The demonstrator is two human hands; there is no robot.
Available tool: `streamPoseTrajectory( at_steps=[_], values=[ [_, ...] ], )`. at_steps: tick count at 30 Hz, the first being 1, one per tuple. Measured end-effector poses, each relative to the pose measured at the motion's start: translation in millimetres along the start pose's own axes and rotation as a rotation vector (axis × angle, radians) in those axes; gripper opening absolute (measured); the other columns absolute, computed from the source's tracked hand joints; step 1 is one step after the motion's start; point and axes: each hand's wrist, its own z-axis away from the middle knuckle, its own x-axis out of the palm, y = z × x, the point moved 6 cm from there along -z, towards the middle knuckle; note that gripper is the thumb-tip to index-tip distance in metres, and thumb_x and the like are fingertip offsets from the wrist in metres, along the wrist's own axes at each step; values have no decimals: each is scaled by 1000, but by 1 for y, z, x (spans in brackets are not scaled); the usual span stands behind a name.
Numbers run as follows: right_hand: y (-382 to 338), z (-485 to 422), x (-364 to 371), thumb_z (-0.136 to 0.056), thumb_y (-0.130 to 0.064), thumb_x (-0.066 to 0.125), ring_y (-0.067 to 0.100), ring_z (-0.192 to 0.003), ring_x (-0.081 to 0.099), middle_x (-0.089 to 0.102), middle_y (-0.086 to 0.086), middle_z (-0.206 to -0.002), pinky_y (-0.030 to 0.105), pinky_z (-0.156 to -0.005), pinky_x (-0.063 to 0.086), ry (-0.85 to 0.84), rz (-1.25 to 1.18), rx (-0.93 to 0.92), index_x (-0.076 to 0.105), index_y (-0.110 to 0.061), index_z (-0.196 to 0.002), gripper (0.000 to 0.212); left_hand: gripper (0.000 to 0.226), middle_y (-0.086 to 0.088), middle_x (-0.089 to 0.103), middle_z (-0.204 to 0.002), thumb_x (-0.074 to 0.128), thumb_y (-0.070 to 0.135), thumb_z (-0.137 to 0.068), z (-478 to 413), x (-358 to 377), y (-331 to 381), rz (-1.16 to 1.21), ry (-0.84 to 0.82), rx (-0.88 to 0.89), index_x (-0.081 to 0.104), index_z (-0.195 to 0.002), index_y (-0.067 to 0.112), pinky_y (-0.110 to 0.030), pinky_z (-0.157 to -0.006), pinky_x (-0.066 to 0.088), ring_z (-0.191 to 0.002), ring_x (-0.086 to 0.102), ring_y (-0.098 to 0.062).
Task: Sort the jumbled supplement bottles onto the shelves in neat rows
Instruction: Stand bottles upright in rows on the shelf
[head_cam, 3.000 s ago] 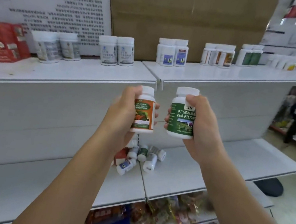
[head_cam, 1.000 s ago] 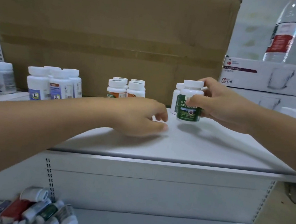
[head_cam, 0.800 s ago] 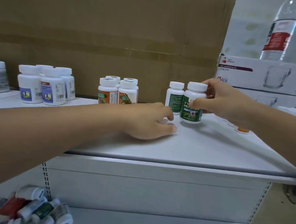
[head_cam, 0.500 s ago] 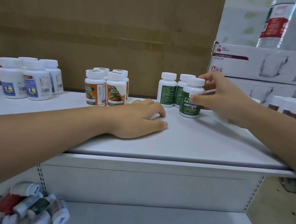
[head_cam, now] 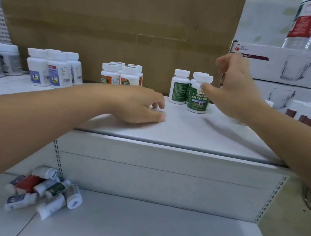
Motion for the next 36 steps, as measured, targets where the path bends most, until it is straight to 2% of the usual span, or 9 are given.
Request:
streamPoseTrajectory(
  at_steps=[4, 7, 10, 13, 18, 22, 25, 32, 36],
  values=[
    [-36, 21, 7, -90, -32, 62, 16, -100, 51, 54, 0, -119, 29, -83, 39, -281, 72, -67, 53, -25, -120, 33, 41, 20, 53, -122, 44, 60, -93, 38, -9, -18, 12, 44, -119, 50, -127, 38, -32, -101, 43, -114, 53, -9],
    [-68, 47, 26, -94, -46, 53, 17, -110, 53, 56, -2, -131, 26, -86, 36, -415, 132, -108, 53, -25, -130, 42, 40, 16, 55, -122, 45, 56, -93, 78, -13, -37, 8, 53, -177, 52, -127, 36, -32, -99, 43, -112, 53, -11],
    [-105, 71, 48, -93, -54, 46, 20, -109, 56, 52, 0, -137, 35, -92, 45, -478, 201, -151, 49, -30, -135, 48, 42, 14, 54, -125, 45, 55, -94, 125, -17, -65, 4, 78, -251, 50, -129, 34, -34, -99, 44, -116, 53, -12],
    [-145, 93, 66, -92, -58, 45, 23, -116, 54, 47, 0, -141, 41, -98, 44, -484, 213, -170, 48, -33, -135, 50, 43, 11, 54, -130, 45, 56, -93, 180, -18, -105, -3, 142, -319, 51, -130, 34, -36, -100, 44, -117, 53, -12],
    [-219, 138, 98, -91, -54, 46, 24, -127, 44, 47, 1, -141, 42, -104, 33, -360, 230, -238, 45, -28, -138, 54, 47, 1, 53, -134, 48, 51, -93, 279, -7, -173, -74, 257, -374, 52, -132, 25, -38, -102, 40, -120, 51, -20],
    [-268, 181, 133, -90, -49, 49, 26, -126, 42, 49, 3, -136, 41, -103, 31, -264, 165, -157, 48, -24, -136, 53, 46, -2, 51, -138, 51, 43, -94, 364, 17, -220, -21, 354, -436, 52, -134, 22, -35, -102, 36, -124, 49, -23],
    [-295, 216, 169, -89, -43, 53, 29, -125, 42, 50, 5, -133, 42, -101, 32, -226, 98, -67, 52, -22, -134, 50, 44, -3, 50, -140, 52, 40, -96, 425, 45, -260, 36, 401, -555, 51, -136, 21, -36, -97, 38, -115, 54, -28],
    [-328, 280, 281, -92, -40, 52, 30, -124, 44, 49, 6, -136, 44, -101, 34, -385, 28, 139, 47, -23, -138, 49, 41, -8, 54, -133, 54, 35, -95, 504, 144, -342, 212, 376, -720, 55, -132, 18, -44, -102, 41, -123, 50, -28],
    [-329, 306, 342, -91, -34, 56, 32, -121, 46, 51, 8, -133, 44, -98, 37, -451, -26, 251, 49, -22, -136, 47, 39, -8, 53, -134, 54, 34, -96, 506, 197, -377, 320, 346, -775, 56, -132, 19, -41, -102, 41, -124, 50, -28]
  ],
)
